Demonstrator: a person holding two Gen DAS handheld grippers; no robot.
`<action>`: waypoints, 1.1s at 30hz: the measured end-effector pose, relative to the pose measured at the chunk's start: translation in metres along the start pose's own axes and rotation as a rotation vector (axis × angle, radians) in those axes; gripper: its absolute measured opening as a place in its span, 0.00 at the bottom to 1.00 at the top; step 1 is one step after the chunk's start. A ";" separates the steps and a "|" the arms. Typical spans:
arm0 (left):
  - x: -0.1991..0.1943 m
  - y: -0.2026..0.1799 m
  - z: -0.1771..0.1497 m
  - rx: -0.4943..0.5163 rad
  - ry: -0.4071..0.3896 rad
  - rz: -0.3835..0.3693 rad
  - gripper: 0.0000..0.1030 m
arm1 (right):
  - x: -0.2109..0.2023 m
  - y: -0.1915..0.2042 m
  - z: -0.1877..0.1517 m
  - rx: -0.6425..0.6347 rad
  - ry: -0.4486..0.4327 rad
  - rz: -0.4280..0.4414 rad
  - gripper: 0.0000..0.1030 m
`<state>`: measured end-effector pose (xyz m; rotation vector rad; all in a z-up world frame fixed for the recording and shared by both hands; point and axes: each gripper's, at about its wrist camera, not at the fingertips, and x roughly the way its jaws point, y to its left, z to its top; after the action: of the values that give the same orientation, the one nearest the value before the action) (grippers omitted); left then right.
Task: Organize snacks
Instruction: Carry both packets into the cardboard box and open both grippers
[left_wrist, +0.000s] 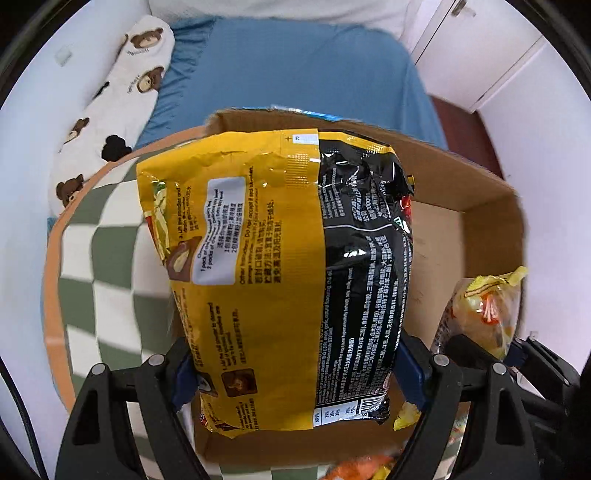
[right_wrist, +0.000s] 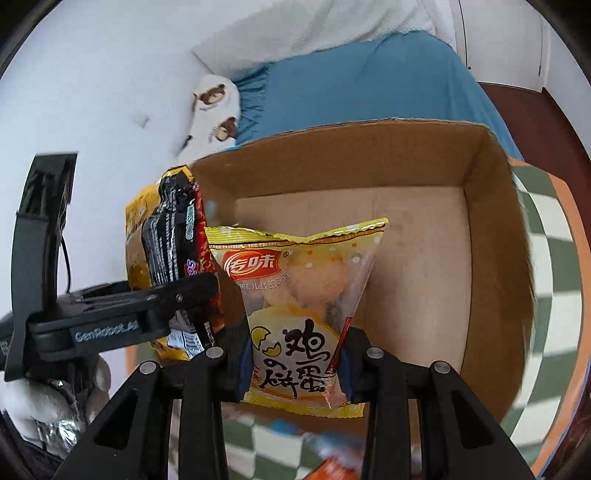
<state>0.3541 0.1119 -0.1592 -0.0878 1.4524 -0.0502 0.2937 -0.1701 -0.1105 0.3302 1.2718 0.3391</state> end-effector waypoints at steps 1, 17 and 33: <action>0.010 0.001 0.009 -0.005 0.015 0.006 0.82 | 0.010 -0.004 0.009 -0.001 0.008 -0.011 0.37; 0.052 -0.019 0.048 0.032 0.045 0.058 0.90 | 0.092 -0.056 0.036 -0.032 0.098 -0.063 0.83; -0.007 -0.043 -0.033 0.053 -0.140 0.094 0.90 | 0.016 -0.060 -0.026 0.006 -0.046 -0.181 0.83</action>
<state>0.3210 0.0690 -0.1523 0.0206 1.3124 -0.0055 0.2766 -0.2161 -0.1563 0.2250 1.2470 0.1730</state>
